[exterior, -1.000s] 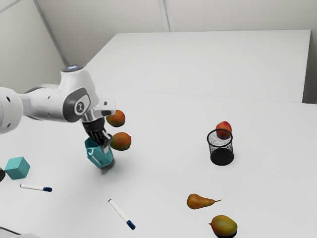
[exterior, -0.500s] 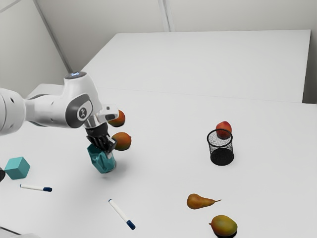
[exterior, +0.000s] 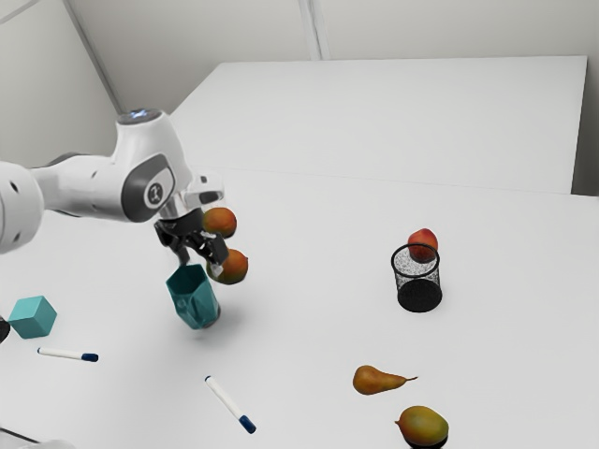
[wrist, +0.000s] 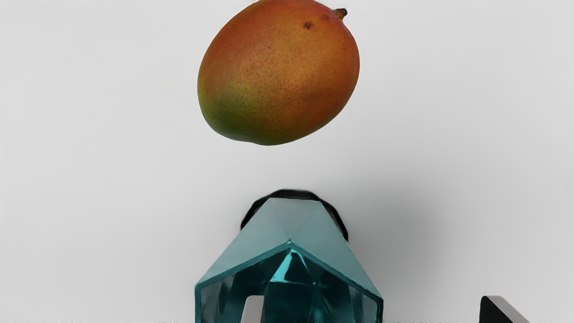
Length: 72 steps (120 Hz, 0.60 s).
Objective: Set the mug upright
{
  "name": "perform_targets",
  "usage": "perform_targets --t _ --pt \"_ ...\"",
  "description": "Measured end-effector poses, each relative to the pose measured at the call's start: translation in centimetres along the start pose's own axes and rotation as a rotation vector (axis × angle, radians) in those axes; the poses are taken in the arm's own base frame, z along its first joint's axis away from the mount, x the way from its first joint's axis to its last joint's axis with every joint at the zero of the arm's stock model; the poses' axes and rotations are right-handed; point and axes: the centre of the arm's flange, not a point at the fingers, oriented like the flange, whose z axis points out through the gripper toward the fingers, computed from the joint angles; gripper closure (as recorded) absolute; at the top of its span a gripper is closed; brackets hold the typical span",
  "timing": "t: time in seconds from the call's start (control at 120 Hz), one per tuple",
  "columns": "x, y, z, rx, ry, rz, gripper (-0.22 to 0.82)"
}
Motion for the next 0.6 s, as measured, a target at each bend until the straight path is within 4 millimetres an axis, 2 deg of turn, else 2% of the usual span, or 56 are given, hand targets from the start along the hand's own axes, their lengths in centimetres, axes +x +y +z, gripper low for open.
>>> perform_targets --t 0.075,0.15,0.25,0.4,0.6 --pt "0.8 -0.4 -2.3 -0.001 0.019 -0.018 0.06" --pt "2.5 -0.7 -6.4 -0.012 0.049 -0.036 0.04" --pt "3.8 -0.6 -11.3 -0.02 0.08 -0.053 0.03" --pt "4.5 -0.8 -15.9 -0.031 0.092 -0.068 0.01" --pt "6.0 -4.1 -19.8 -0.042 0.084 -0.099 0.01"
